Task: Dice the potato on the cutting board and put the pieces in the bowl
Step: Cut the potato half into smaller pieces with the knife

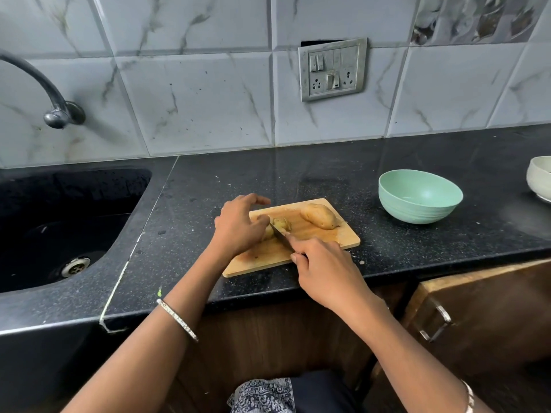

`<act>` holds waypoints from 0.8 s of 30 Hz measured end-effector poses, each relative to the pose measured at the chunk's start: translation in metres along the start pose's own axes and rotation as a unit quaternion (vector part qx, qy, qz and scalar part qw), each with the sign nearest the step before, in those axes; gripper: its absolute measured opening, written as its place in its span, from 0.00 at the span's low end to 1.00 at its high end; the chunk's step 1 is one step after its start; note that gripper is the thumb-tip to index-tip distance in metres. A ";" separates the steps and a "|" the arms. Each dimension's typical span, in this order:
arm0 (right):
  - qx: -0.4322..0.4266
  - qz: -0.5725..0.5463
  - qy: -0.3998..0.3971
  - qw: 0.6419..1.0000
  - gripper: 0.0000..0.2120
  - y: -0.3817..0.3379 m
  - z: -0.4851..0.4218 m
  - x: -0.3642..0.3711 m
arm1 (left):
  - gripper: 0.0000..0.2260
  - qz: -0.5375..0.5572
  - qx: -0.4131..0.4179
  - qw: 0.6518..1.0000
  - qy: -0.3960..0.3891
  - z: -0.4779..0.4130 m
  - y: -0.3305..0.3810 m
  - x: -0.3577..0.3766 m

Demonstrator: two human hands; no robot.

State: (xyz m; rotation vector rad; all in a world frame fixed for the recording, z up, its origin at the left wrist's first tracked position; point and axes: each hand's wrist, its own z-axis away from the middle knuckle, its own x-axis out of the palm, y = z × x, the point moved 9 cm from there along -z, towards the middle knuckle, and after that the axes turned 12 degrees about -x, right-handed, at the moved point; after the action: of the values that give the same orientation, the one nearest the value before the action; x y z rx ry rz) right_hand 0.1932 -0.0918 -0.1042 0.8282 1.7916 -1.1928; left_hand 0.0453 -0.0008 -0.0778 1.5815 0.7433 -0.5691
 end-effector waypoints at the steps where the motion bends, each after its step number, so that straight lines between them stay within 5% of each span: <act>1: 0.001 0.000 -0.001 1.000 0.23 0.000 0.001 0.000 | 0.16 -0.028 -0.008 1.000 -0.008 -0.005 0.002 0.002; 11: 0.006 0.008 -0.003 1.000 0.23 -0.002 0.003 0.002 | 0.14 -0.188 0.013 0.981 -0.041 -0.027 0.016 0.011; 24: 0.008 -0.008 0.002 1.000 0.22 -0.005 0.002 -0.004 | 0.02 -0.081 0.049 0.994 -0.060 -0.039 0.006 0.012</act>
State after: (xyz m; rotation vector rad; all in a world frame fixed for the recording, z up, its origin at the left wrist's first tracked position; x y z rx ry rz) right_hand 0.1912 -0.0957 -0.0990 0.8268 1.7964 -1.2169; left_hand 0.0552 0.0393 -0.0768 1.5709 0.7663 -0.8230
